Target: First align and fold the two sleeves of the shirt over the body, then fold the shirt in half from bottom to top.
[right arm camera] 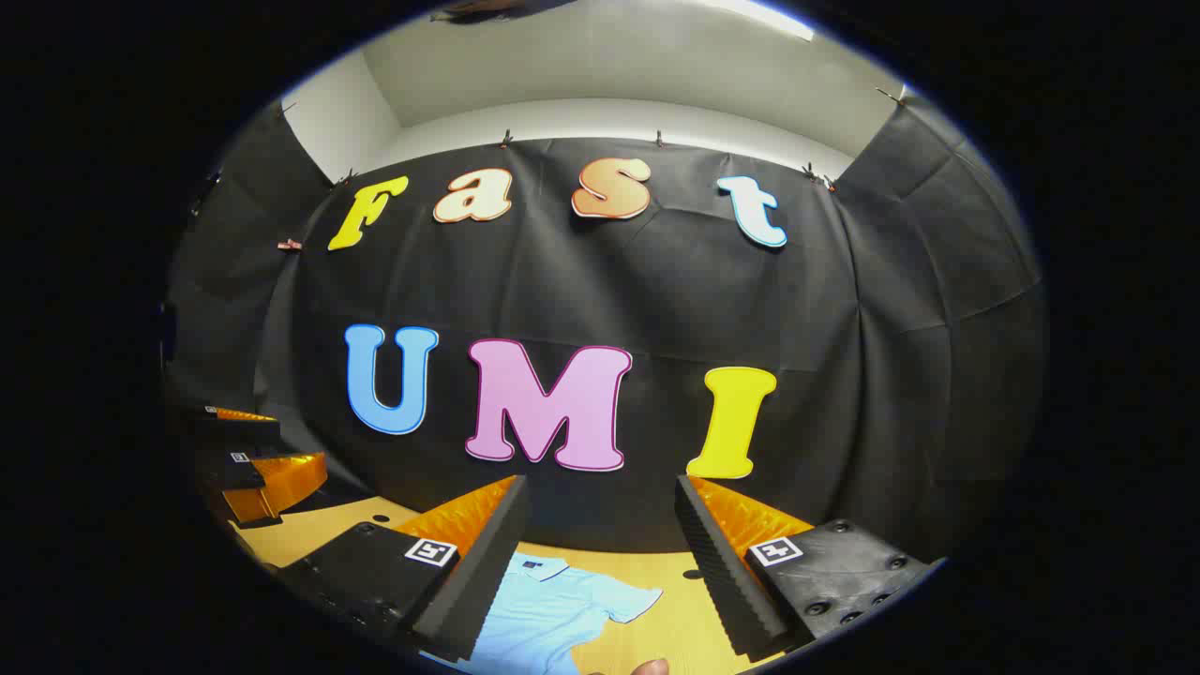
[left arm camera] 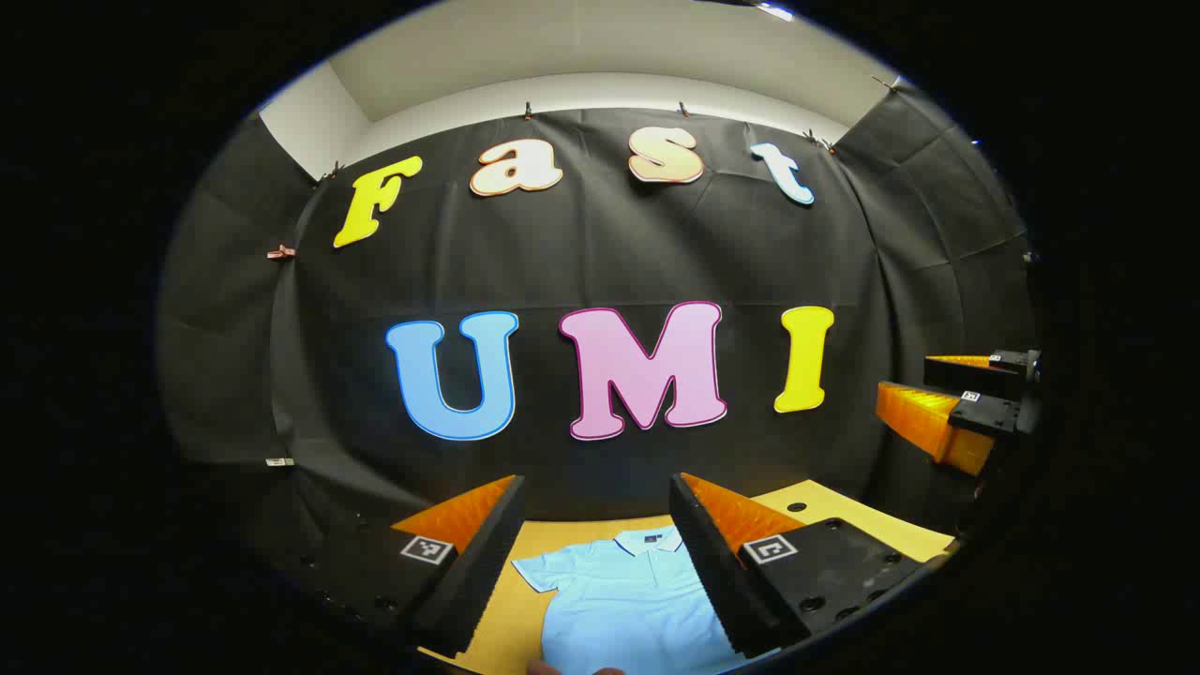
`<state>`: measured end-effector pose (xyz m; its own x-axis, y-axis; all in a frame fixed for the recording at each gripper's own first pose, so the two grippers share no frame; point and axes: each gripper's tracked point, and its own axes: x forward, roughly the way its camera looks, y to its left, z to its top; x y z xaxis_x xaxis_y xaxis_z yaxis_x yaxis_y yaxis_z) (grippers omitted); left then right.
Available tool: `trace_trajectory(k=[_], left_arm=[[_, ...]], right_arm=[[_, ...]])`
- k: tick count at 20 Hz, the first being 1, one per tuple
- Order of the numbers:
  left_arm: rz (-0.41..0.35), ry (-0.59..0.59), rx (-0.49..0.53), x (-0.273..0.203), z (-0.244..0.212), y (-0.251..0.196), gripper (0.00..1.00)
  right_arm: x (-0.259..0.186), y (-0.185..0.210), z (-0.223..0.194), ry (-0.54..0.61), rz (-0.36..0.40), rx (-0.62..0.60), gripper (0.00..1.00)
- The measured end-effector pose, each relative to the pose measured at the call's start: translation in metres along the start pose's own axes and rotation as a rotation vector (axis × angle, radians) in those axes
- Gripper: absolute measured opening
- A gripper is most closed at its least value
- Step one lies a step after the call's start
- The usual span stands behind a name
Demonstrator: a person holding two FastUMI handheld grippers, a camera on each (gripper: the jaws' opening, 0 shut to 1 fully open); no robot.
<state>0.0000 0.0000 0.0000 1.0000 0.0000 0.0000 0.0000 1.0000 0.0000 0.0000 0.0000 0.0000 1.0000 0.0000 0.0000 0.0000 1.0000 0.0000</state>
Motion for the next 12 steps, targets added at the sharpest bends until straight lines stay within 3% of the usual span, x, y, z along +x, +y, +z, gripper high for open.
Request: trace_trajectory(k=[12], left_arm=[[-0.016,-0.044,0.016,0.002,0.008,0.003,0.96]], right_arm=[[0.005,0.008,-0.009,0.033,-0.021,0.003,0.96]])
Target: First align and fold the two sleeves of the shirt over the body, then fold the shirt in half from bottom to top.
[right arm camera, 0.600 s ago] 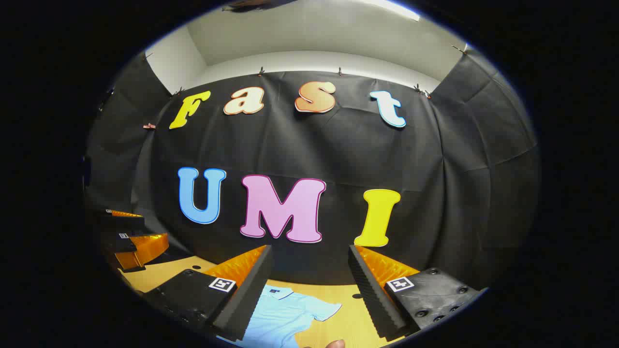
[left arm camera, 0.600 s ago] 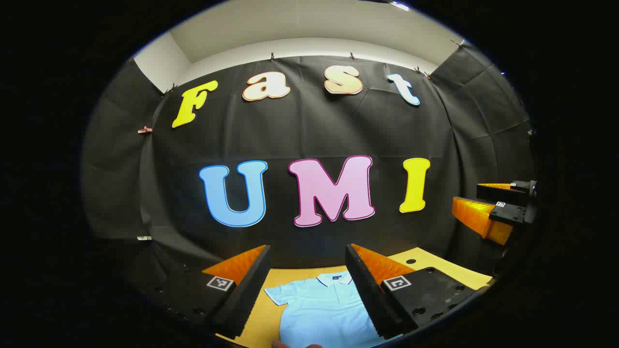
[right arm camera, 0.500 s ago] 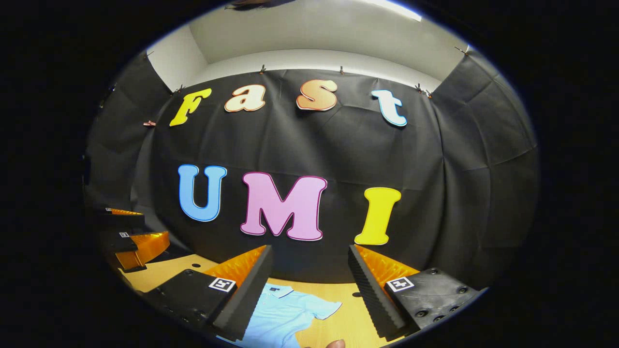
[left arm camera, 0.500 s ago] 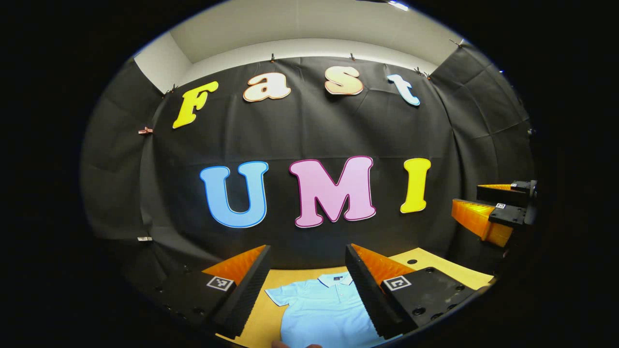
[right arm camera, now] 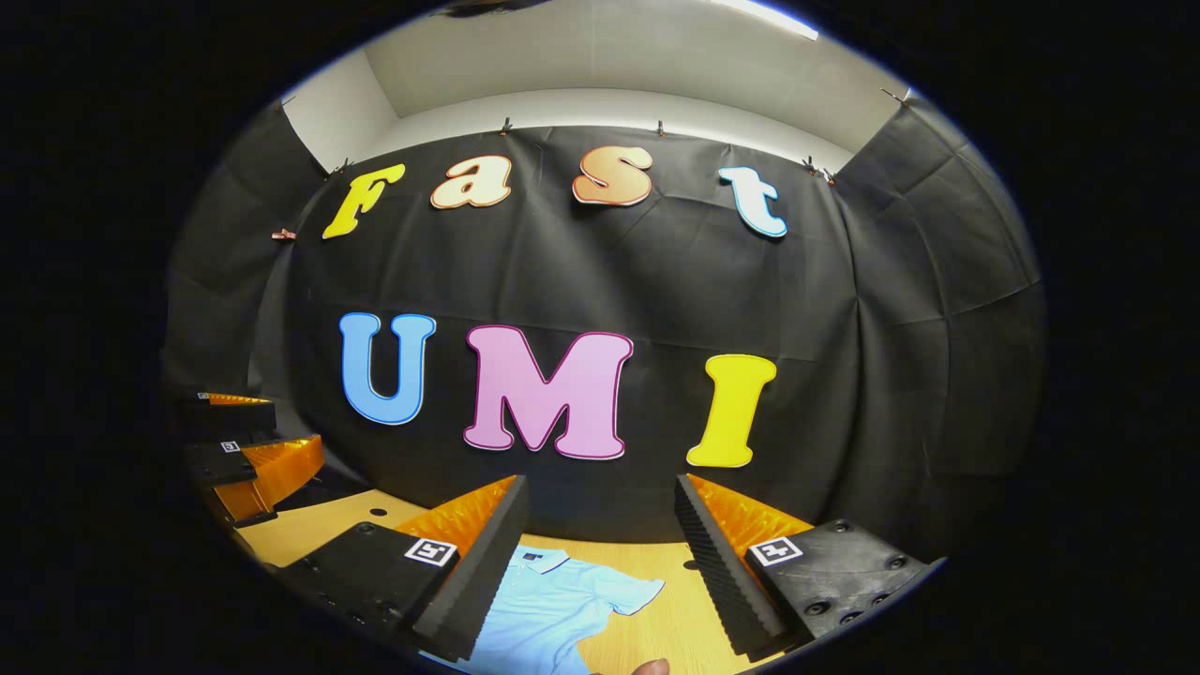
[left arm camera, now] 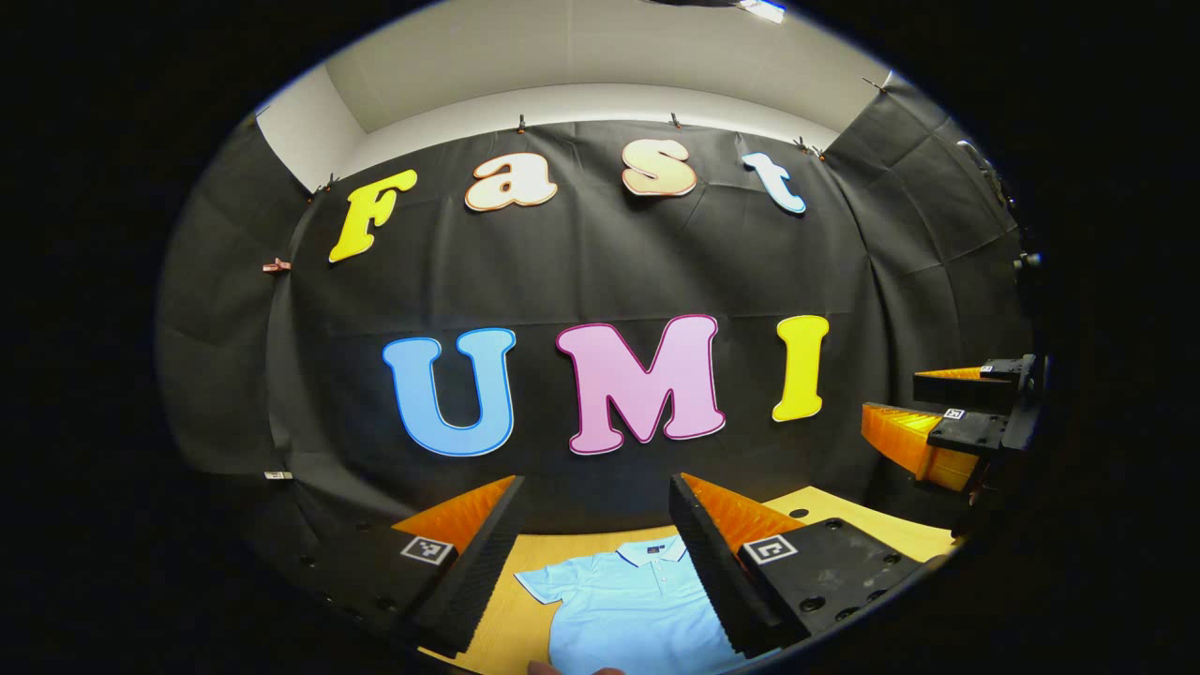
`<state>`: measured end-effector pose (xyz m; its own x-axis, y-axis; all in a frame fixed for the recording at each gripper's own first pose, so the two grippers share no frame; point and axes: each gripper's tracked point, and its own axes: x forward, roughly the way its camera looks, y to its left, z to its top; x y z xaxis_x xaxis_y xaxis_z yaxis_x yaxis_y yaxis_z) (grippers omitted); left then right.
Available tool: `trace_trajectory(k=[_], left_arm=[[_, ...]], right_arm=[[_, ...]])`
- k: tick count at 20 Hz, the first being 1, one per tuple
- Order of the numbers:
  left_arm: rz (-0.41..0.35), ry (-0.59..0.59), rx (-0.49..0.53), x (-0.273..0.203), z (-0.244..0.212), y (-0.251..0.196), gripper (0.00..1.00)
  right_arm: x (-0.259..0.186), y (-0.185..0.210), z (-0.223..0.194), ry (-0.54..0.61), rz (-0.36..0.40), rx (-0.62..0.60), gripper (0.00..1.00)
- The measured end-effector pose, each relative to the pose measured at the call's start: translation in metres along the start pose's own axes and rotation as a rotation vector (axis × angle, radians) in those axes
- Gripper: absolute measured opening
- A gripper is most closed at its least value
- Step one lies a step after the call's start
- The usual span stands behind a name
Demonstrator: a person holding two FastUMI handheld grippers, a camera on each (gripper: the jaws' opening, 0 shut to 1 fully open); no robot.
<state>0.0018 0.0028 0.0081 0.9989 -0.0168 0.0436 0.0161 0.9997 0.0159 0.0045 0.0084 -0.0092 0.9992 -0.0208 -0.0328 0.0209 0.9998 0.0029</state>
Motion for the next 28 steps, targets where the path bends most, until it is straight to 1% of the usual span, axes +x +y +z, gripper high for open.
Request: trace_trajectory(k=[1,3,4,6,7,10,13,14,16,18,20,21,24,28], left_arm=[[0.002,0.002,-0.004,0.000,0.000,0.001,0.96],[0.009,0.005,-0.009,0.001,-0.002,0.006,0.96],[0.011,0.007,-0.010,0.002,-0.002,0.007,0.96],[0.015,0.009,-0.011,0.003,-0.004,0.010,0.96],[0.019,0.008,-0.012,0.003,-0.004,0.011,0.96],[0.027,0.006,-0.015,0.004,-0.004,0.015,0.96],[0.035,0.010,-0.016,0.006,-0.006,0.019,0.96],[0.037,0.011,-0.017,0.007,-0.007,0.019,0.96],[0.043,0.016,-0.015,0.008,-0.011,0.021,0.96],[0.051,0.024,-0.015,0.011,-0.015,0.024,0.96],[0.063,0.033,-0.015,0.013,-0.017,0.028,0.96],[0.070,0.039,-0.014,0.013,-0.019,0.029,0.96],[0.095,0.064,-0.011,0.013,-0.028,0.033,0.96],[0.135,0.108,-0.003,0.012,-0.041,0.033,0.96]], right_arm=[[0.000,0.001,-0.001,0.004,0.001,-0.001,0.94],[0.000,0.001,-0.003,0.010,0.001,-0.003,0.94],[0.001,0.002,-0.003,0.011,0.001,-0.003,0.97],[0.002,0.001,-0.003,0.013,0.002,-0.006,0.94],[0.003,0.001,-0.005,0.020,0.001,-0.004,0.97],[0.012,0.000,-0.015,0.058,0.000,0.017,0.96],[0.026,-0.007,-0.030,0.099,-0.011,0.009,0.94],[0.033,-0.009,-0.036,0.115,-0.011,0.004,0.97],[0.054,-0.014,-0.050,0.149,-0.010,-0.008,0.97],[0.078,-0.018,-0.074,0.207,-0.005,-0.001,0.97],[0.103,-0.024,-0.109,0.306,-0.001,0.025,0.96],[0.114,-0.026,-0.130,0.364,0.003,0.052,0.97],[0.148,-0.044,-0.202,0.533,-0.025,0.109,0.97],[0.188,-0.069,-0.294,0.686,-0.070,0.116,0.98]])
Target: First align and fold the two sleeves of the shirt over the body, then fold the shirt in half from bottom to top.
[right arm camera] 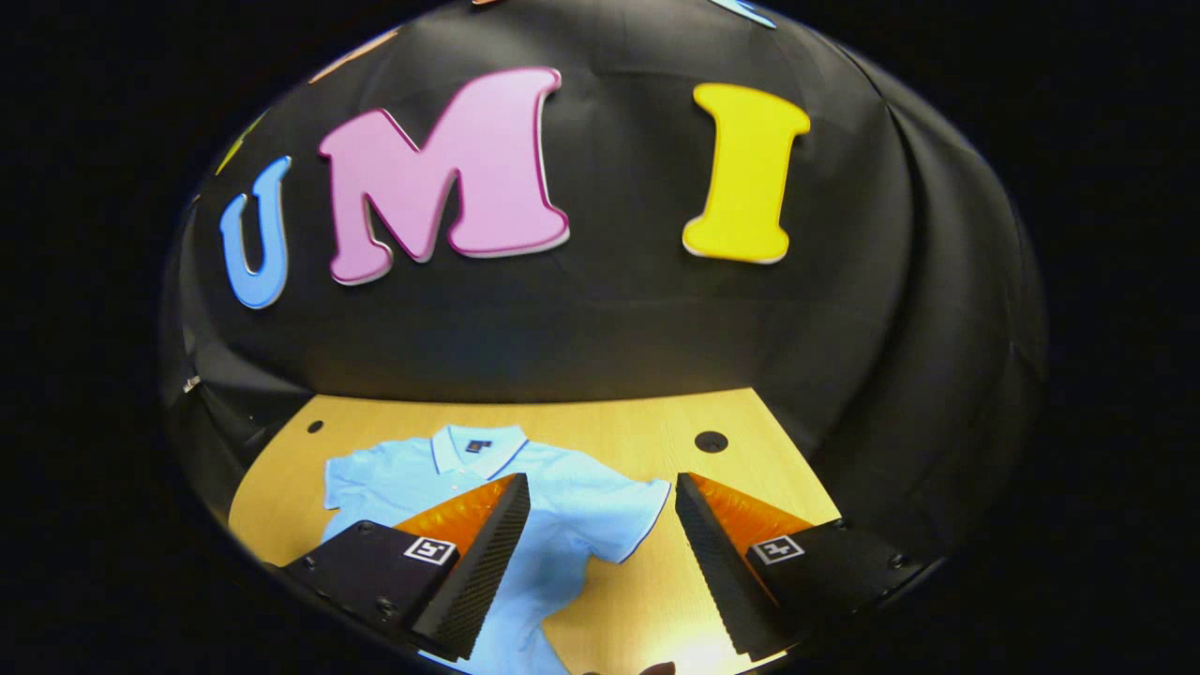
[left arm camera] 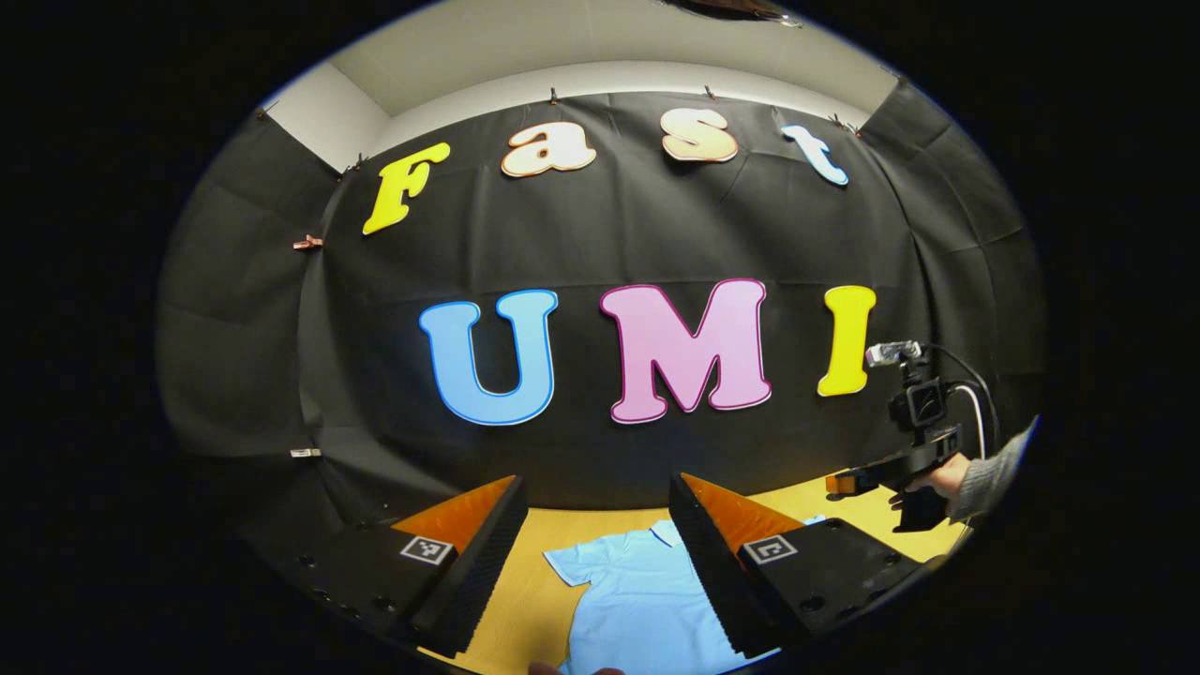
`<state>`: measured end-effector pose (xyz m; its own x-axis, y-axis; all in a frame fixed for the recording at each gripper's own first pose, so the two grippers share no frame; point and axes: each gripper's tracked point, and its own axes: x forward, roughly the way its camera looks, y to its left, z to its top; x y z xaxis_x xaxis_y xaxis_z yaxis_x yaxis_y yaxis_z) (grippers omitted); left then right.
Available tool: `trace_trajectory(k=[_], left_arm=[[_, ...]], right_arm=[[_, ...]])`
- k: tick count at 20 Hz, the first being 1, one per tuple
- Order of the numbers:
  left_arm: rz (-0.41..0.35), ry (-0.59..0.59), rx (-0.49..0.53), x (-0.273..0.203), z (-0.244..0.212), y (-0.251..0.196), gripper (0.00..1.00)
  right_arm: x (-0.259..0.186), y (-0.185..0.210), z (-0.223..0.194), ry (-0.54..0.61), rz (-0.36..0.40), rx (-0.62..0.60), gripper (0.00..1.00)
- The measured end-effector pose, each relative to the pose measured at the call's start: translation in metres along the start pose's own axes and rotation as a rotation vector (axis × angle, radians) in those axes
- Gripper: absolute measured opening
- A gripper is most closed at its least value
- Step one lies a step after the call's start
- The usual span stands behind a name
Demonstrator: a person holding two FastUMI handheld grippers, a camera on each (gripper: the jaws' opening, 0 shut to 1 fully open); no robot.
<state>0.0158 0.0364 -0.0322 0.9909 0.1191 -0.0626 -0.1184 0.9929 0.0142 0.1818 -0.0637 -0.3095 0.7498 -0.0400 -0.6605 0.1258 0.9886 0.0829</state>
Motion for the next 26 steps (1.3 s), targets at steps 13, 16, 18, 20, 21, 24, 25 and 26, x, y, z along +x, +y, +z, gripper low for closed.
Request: trace_trajectory(k=[13,16,18,20,21,24,25,26], left_arm=[[0.110,0.105,0.031,-0.013,-0.028,0.006,0.96],[0.121,0.121,0.030,-0.015,-0.032,0.008,0.96],[0.125,0.122,0.034,-0.017,-0.032,0.010,0.96],[0.129,0.125,0.038,-0.018,-0.032,0.011,0.96],[0.132,0.127,0.038,-0.018,-0.034,0.012,0.96],[0.138,0.136,0.040,-0.018,-0.037,0.014,0.96],[0.140,0.138,0.041,-0.018,-0.038,0.015,0.96],[0.142,0.142,0.042,-0.019,-0.039,0.016,0.96]], right_arm=[[0.152,-0.047,-0.121,0.352,-0.134,0.138,0.99],[0.160,-0.051,-0.131,0.383,-0.138,0.134,0.99],[0.164,-0.051,-0.129,0.376,-0.132,0.128,0.99],[0.164,-0.051,-0.130,0.386,-0.136,0.101,0.97],[0.163,-0.052,-0.129,0.384,-0.138,0.076,0.94],[0.167,-0.042,-0.130,0.382,-0.116,0.057,0.81],[0.166,-0.039,-0.129,0.380,-0.114,0.053,0.72],[0.167,-0.037,-0.129,0.381,-0.111,0.052,0.66]])
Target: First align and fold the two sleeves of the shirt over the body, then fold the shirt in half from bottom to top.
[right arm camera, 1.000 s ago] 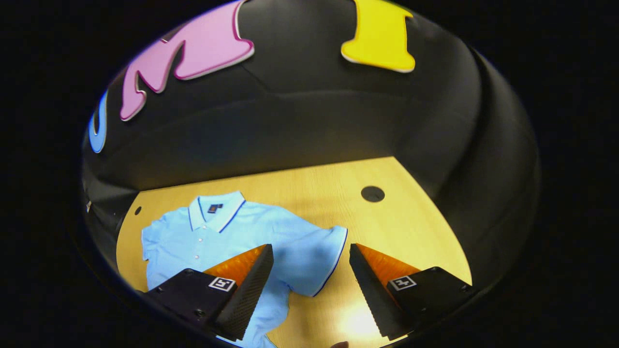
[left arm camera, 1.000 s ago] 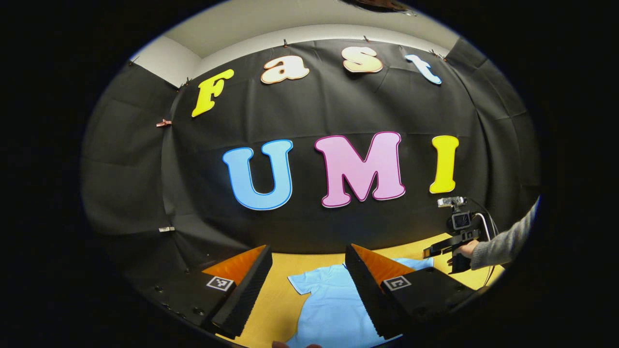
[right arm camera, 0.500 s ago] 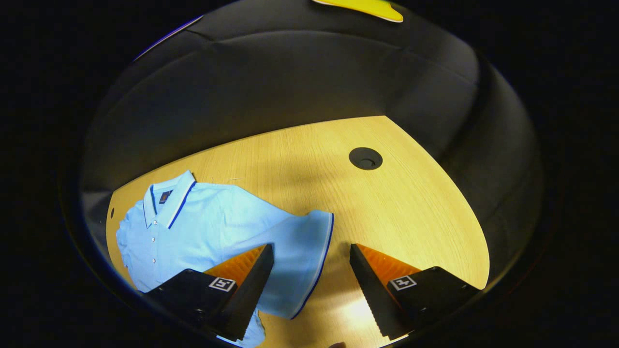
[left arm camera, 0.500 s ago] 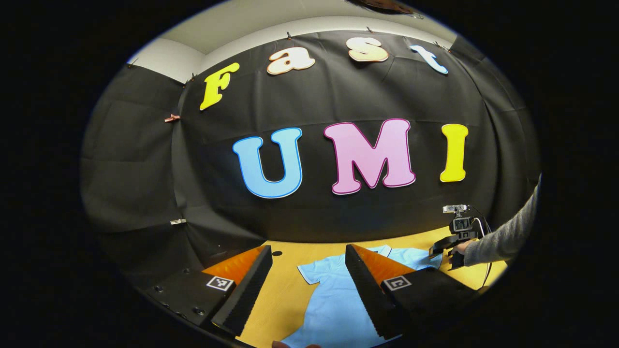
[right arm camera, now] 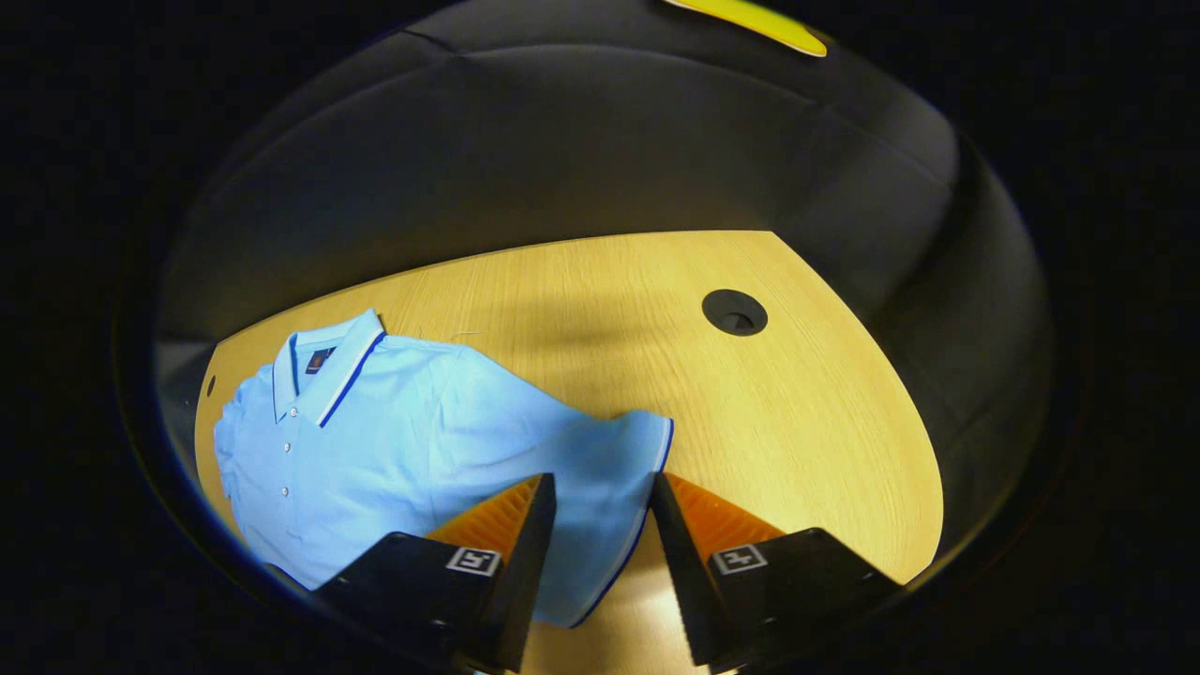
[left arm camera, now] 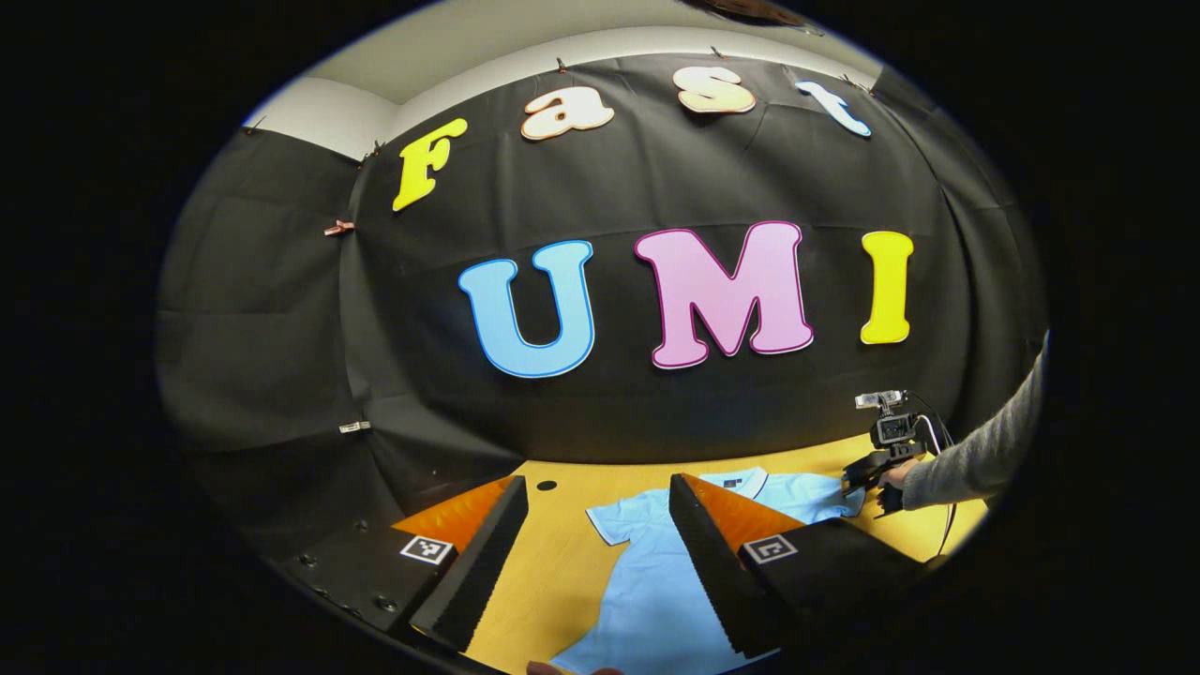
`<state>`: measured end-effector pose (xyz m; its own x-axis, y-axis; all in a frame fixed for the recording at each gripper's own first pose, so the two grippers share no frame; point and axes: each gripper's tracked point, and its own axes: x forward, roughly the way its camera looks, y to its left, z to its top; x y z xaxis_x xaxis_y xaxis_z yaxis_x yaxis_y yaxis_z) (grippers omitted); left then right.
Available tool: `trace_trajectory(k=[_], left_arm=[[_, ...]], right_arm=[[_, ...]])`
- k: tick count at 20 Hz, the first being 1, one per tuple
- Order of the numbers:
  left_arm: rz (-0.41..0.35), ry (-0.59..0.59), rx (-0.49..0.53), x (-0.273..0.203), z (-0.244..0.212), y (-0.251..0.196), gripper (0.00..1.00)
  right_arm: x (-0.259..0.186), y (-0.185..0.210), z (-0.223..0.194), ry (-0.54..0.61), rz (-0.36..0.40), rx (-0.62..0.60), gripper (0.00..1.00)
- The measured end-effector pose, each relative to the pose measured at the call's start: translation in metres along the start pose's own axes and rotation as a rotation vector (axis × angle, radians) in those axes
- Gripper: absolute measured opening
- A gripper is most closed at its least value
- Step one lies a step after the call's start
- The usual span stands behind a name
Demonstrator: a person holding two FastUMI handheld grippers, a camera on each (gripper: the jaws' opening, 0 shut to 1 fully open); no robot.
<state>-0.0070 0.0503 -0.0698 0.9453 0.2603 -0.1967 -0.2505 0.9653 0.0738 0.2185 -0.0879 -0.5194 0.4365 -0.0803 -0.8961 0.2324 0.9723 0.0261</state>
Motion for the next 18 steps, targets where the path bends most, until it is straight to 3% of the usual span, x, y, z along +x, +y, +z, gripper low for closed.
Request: trace_trajectory(k=[1,2,4,6,9,10,12,18], left_arm=[[0.002,0.001,0.000,0.000,-0.001,0.000,0.96],[0.004,0.001,-0.001,0.000,0.000,0.001,0.96],[0.007,0.002,0.001,-0.001,-0.001,0.003,0.96],[0.010,0.008,0.001,-0.002,-0.005,0.005,0.96],[0.014,0.012,-0.003,-0.004,-0.008,0.010,0.96],[0.016,0.013,-0.007,-0.004,-0.009,0.012,0.94],[0.021,0.017,-0.021,-0.004,-0.012,0.018,0.96],[0.042,0.017,-0.054,-0.008,-0.018,0.042,0.96]], right_arm=[[0.000,0.003,0.001,-0.001,0.007,-0.003,0.47],[0.000,0.007,0.001,-0.002,0.012,-0.006,0.46],[0.001,0.012,0.001,-0.001,0.010,0.004,0.19],[0.000,0.013,0.002,-0.006,0.016,0.007,0.00],[-0.001,0.013,0.004,-0.017,0.037,-0.008,0.05],[-0.004,0.016,0.009,-0.033,0.046,-0.009,0.10],[-0.013,0.024,0.023,-0.076,0.060,0.001,0.05],[-0.061,0.112,0.050,-0.160,0.214,-0.008,0.04]])
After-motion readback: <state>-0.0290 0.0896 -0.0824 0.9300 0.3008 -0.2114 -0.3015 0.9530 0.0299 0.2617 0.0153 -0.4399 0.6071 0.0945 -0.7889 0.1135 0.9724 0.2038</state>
